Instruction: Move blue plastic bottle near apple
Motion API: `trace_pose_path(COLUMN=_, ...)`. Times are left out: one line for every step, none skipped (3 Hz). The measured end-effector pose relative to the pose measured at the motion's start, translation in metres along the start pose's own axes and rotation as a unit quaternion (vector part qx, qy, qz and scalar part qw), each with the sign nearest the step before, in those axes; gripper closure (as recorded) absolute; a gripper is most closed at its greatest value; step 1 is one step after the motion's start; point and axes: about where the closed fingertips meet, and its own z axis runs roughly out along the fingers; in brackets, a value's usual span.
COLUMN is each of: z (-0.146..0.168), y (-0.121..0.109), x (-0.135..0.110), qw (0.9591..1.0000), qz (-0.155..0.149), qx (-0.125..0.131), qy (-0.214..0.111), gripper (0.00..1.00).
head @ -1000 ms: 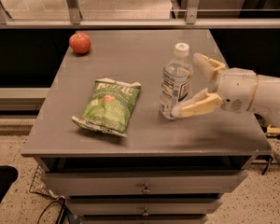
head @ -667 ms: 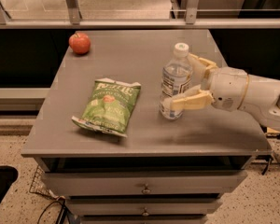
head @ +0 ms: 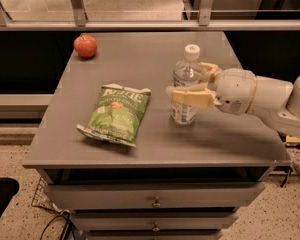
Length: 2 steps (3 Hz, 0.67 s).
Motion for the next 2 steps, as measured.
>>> trace_pose_path(z=0.0022, y=0.0012, x=-0.001, qw=1.0, qz=-0.001, qx=-0.002, qy=0.0, gripper=0.85)
trace_pose_path(z=0.0043, y=0.0024, x=-0.002, qw=1.0, qz=-0.001, qx=-0.004, qy=-0.001, gripper=1.0)
